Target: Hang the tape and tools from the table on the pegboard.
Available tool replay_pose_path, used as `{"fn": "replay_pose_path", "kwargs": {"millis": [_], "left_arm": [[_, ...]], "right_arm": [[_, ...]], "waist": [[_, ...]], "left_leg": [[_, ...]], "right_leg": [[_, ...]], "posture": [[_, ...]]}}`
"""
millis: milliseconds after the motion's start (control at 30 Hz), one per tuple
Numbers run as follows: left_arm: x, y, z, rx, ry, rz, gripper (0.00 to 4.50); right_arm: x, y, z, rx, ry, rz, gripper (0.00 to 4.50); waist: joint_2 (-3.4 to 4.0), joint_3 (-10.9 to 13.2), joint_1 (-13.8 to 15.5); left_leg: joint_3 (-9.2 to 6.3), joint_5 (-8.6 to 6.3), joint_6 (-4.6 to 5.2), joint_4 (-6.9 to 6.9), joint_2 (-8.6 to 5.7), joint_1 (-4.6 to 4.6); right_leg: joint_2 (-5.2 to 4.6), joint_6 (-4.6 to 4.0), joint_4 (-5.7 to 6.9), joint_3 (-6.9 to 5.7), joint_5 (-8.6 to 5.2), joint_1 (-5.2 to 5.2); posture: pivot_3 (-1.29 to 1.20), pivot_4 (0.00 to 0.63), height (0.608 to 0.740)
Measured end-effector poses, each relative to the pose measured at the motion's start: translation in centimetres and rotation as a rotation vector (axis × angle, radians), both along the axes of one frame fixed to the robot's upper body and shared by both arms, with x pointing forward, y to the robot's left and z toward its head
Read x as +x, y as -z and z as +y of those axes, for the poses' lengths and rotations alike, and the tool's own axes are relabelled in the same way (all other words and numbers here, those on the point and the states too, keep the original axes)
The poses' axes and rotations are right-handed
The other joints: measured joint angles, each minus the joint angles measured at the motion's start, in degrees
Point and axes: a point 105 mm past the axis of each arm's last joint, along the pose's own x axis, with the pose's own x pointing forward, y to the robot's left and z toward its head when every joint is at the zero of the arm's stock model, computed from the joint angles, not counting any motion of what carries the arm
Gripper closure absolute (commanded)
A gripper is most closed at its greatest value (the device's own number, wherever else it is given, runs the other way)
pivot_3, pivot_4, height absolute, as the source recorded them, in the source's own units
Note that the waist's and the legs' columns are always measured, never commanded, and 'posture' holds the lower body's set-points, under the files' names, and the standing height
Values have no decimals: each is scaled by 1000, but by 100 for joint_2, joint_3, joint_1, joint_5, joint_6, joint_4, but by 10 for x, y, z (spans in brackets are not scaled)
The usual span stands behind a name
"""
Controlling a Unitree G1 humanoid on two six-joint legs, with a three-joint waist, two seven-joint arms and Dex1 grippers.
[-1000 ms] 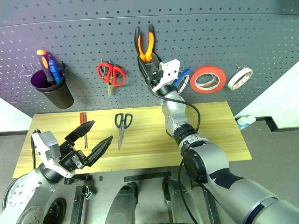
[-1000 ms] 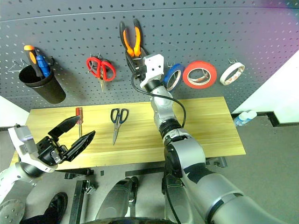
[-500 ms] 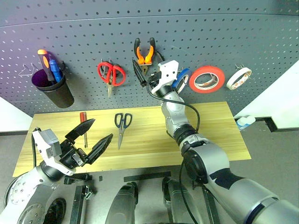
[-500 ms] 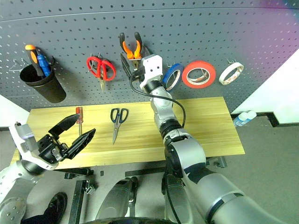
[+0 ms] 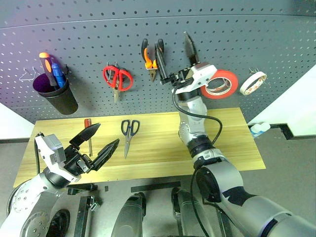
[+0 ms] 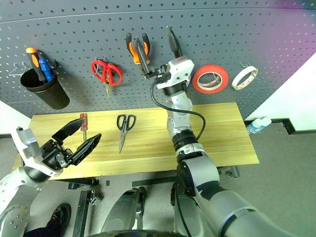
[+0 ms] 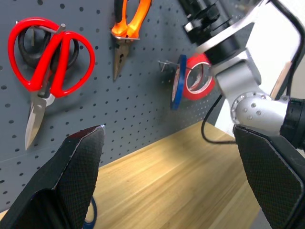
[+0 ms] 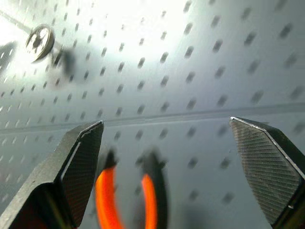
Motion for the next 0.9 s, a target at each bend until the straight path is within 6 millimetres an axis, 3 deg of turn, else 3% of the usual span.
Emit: {"fn": "replay_pose_path", "kwargs": {"millis": [167, 500, 633, 767, 900], "left_arm": [[8, 3, 1, -8, 0, -2, 0], [29, 8, 8, -13, -20, -22, 0], [49, 26, 12, 27, -106, 22, 0], [79, 60, 27, 78, -337, 171, 0], [91, 85, 31, 117, -489, 280, 0]], "right_arm": [[-4, 20, -24, -9, -73, 125, 38], [-72, 64, -70, -266, -433, 492, 38], [-98, 95, -71, -382, -502, 646, 38], [-106, 119, -76, -408, -485, 785, 38], [-113, 118, -72, -412, -475, 798, 38]], "waist": [[-3, -2, -8], [-6, -8, -17], [-11, -11, -61], [-14, -12, -65], [-23, -8, -88]], "left_leg": [[1, 0, 0, -2, 0, -2], [7, -1, 0, -1, 2, -1], [41, -1, -1, 13, 11, -1], [52, -2, -1, 34, 12, -3], [65, -3, -1, 38, 11, -10]], "right_leg": [[-6, 3, -3, 3, 2, 1], [-6, 23, -9, 2, -13, 2], [1, 26, -8, 2, -12, 3], [2, 37, -6, 4, -6, 7], [0, 48, -10, 8, 0, 5]], "posture": [[61, 226, 740], [-47, 207, 740], [-78, 217, 740], [-96, 230, 740], [-111, 248, 740]]}}
